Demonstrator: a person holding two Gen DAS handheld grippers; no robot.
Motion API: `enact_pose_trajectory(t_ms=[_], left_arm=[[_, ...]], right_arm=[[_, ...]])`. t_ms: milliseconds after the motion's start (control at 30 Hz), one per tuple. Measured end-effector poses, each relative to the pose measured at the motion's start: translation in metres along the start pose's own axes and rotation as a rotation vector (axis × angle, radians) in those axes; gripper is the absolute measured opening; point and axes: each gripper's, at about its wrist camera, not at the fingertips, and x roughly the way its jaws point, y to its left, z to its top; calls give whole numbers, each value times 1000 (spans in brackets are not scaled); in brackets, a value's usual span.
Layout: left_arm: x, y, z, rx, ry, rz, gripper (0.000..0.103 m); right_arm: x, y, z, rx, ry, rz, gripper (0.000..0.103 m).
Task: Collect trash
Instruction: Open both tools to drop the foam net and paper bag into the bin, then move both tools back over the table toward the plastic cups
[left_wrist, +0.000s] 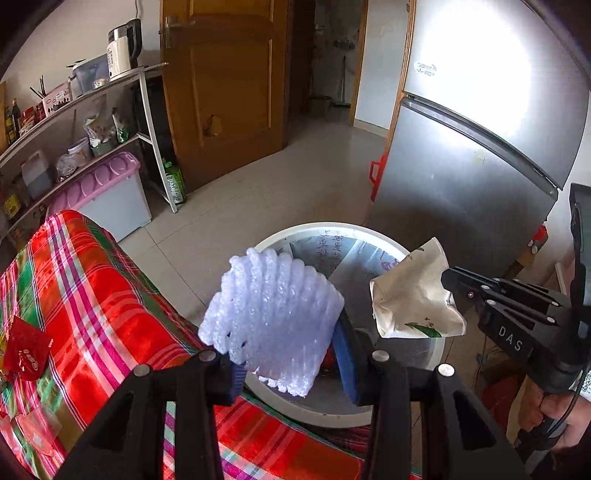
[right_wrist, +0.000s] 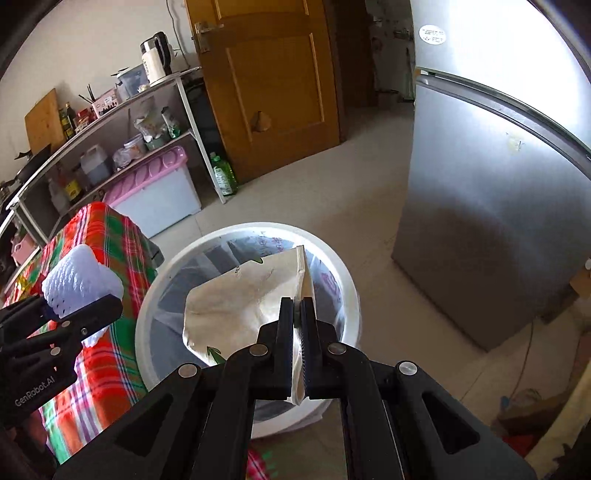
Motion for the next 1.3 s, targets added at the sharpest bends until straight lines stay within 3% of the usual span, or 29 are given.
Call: enact_pose_trajectory(t_ms=[100,200,267,367,500,900,1033,1300], left_arm=[[7,0,-1,-14,21,-3,46],[9,1,-2,-22,28,2,57],[9,2,-3,-35,31,-5,65],[6,3,-2,-38,29,-4,66],[5,5,-4,-54,28,3,72],[-20,16,-9,-80,-5,16,73],[-31,23,-13,-91,-23,29,74],[-54,47,-23,-124,-54,69,75]], right_arm=[[10,2,1,-3,27,8,4],[15,1,1,2,46,20,4],[15,1,0,3,44,9,13],[15,1,-1,11,43,14,28],[14,1,-3,10,41,11,30],[-3,16,-6,-11,11,11,32],[-11,23,-7,-18,-8,18,45],[-21,42,-10,-40,-29,30,48]])
